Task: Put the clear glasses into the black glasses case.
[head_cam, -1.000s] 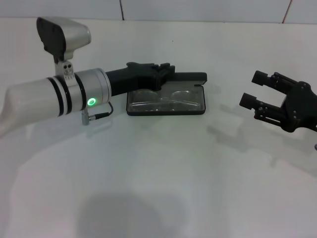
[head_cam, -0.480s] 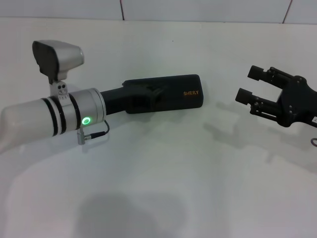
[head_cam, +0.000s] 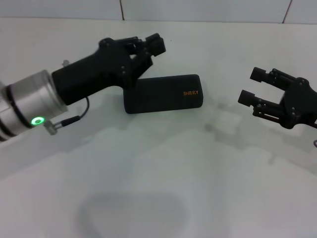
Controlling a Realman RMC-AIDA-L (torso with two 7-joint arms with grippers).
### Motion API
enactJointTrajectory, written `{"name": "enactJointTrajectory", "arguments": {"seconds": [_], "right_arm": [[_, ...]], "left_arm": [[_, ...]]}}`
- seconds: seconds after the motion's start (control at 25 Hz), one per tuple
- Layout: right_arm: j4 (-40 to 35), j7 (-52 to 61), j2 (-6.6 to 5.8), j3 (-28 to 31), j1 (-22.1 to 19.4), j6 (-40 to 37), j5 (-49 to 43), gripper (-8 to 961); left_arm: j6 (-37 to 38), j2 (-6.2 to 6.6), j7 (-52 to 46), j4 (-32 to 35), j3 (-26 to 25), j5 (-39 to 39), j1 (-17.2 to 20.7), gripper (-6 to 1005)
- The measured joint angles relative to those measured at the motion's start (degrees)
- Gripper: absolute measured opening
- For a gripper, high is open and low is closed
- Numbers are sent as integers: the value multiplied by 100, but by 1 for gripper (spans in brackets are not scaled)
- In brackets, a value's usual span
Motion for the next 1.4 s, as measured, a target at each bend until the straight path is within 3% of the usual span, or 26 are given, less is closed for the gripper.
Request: {"name": "enactJointTrajectory", "arguments": {"seconds": [0.16, 0.48, 0.68, 0.92, 1.16, 1.32, 1.4], "right_arm": [[-13, 1, -16, 12, -5, -1, -7, 755], [-64, 11, -43, 6, 24, 46, -68, 754], [-380, -20, -45, -9, 5, 16, -393, 752], [-827, -45, -25, 9, 37, -169, -993, 750], [-1196, 96, -36, 62, -3, -222, -936, 739], [-1194, 112, -26, 20, -14, -267, -905, 720], [-1195, 107, -37, -76, 10, -280, -968, 721]], "left_arm": [[150, 29, 138, 315, -23, 161, 317, 91], [180, 21, 206, 891, 19, 772, 1144, 226], [315, 4, 234, 1101, 31, 949, 1512, 463], [471, 21, 13, 1185, 34, 1298, 1580, 673], [476, 32, -716, 1636, -11, 1896, 1485, 713], [518, 9, -464, 1751, 60, 1993, 1473, 740], [547, 7, -275, 1719, 115, 1995, 1474, 841]]}}
